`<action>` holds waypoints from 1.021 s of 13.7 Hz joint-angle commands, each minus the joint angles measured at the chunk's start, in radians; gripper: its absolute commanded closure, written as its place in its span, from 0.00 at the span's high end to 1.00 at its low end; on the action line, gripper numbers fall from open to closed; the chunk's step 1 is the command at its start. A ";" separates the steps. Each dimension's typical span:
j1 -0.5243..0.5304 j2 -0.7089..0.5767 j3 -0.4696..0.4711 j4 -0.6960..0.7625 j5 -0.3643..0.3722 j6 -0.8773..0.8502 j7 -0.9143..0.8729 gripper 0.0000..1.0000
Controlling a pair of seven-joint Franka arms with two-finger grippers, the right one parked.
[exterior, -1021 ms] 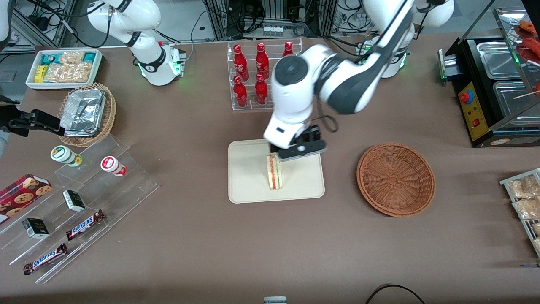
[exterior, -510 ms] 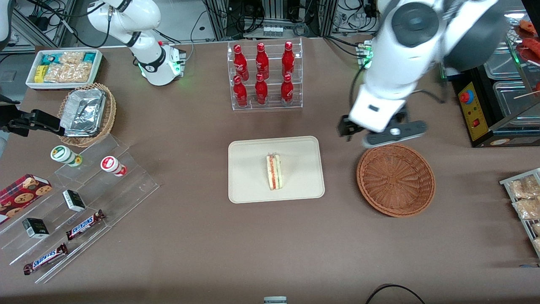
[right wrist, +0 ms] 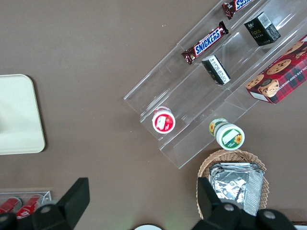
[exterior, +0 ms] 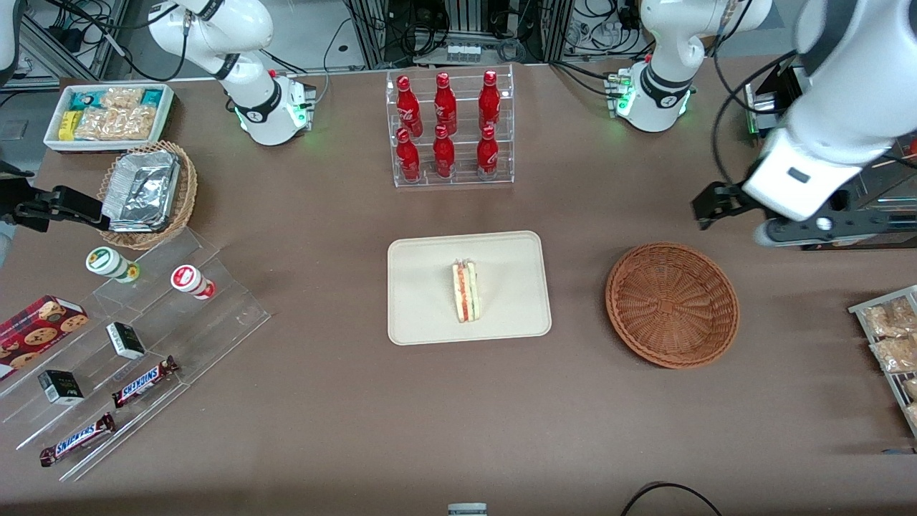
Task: Place sandwich from basket to tray
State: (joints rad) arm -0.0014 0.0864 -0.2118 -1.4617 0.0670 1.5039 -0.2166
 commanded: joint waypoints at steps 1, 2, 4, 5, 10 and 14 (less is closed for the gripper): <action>0.021 -0.034 0.055 -0.025 -0.042 -0.017 0.133 1.00; 0.014 -0.040 0.084 -0.020 -0.059 -0.021 0.160 1.00; -0.003 -0.056 0.121 -0.020 -0.078 -0.025 0.186 1.00; -0.041 -0.077 0.153 -0.031 -0.078 -0.040 0.186 1.00; -0.065 -0.111 0.180 -0.054 -0.052 -0.047 0.164 1.00; -0.054 -0.109 0.192 -0.040 -0.039 -0.045 0.177 1.00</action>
State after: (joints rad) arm -0.0508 -0.0078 -0.0347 -1.4878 0.0123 1.4591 -0.0454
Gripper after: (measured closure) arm 0.000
